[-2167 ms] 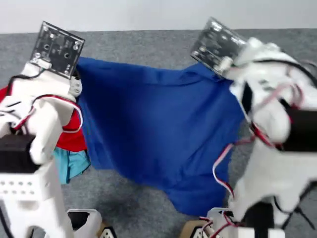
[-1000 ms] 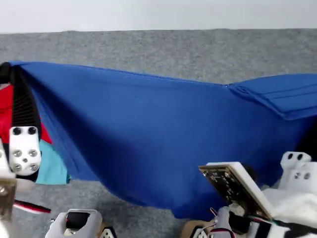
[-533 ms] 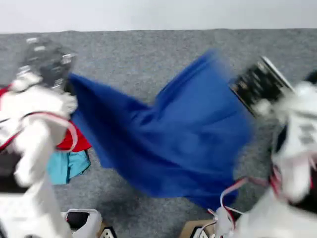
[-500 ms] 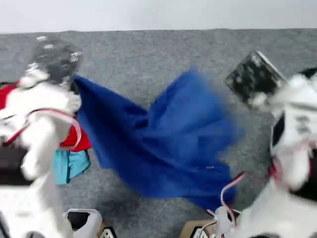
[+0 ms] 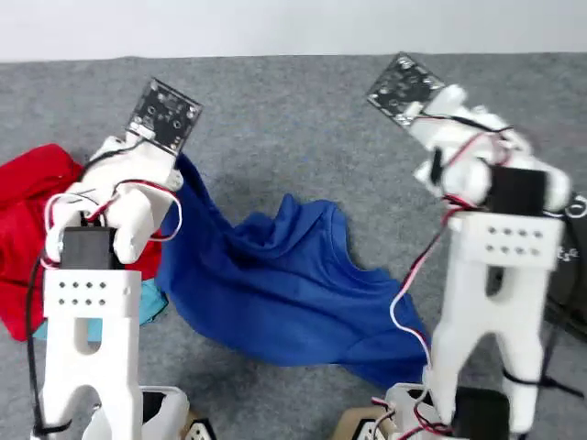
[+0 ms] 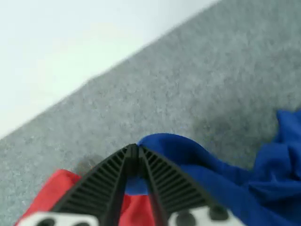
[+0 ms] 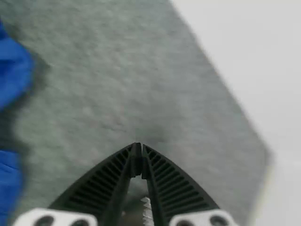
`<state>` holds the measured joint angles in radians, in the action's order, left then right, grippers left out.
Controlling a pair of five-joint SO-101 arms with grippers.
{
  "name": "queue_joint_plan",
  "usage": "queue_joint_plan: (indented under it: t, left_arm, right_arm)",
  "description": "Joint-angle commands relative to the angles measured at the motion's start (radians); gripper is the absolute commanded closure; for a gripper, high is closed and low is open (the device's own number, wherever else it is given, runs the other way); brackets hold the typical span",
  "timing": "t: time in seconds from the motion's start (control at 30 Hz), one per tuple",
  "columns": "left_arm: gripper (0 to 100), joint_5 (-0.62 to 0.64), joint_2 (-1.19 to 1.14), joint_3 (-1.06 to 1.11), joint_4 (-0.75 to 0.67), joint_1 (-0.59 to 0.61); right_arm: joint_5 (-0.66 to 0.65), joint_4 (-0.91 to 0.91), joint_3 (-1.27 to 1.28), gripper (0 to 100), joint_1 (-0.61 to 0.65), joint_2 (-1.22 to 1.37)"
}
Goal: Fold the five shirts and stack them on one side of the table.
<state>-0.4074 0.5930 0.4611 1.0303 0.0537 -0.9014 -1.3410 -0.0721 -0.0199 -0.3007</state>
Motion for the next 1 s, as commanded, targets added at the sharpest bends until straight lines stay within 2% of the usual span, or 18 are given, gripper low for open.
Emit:
queue_joint_plan:
  t: [0.0,0.1,0.2,0.37,0.47,0.7,0.97]
  left_arm:
    - [100,-0.017,0.006,0.013,0.066,0.018]
    - [100,-0.017,0.006,0.038,0.127,0.037]
    - [100,-0.017,0.002,0.073,0.157,0.068]
    - [100,-0.017,0.005,0.173,0.149,0.095]
    - [100,-0.017,0.006,0.216,0.149,0.095]
    - [100,-0.012,0.006,0.252,0.147,0.095]
    - [100,-0.012,0.006,0.257,0.147,0.095]
  right_arm:
    - [0.164,0.035,0.054,98.5,0.081,0.041]
    - [0.284,0.030,0.087,98.3,0.154,0.111]
    - [0.347,0.025,0.083,96.7,0.213,0.197]
    - [0.436,0.033,0.052,78.6,0.291,0.318]
    - [0.474,0.035,-0.003,71.8,0.334,0.394]
    - [0.473,0.033,-0.164,70.4,0.433,0.582]
    - [0.471,0.024,-0.393,70.4,0.452,0.892]
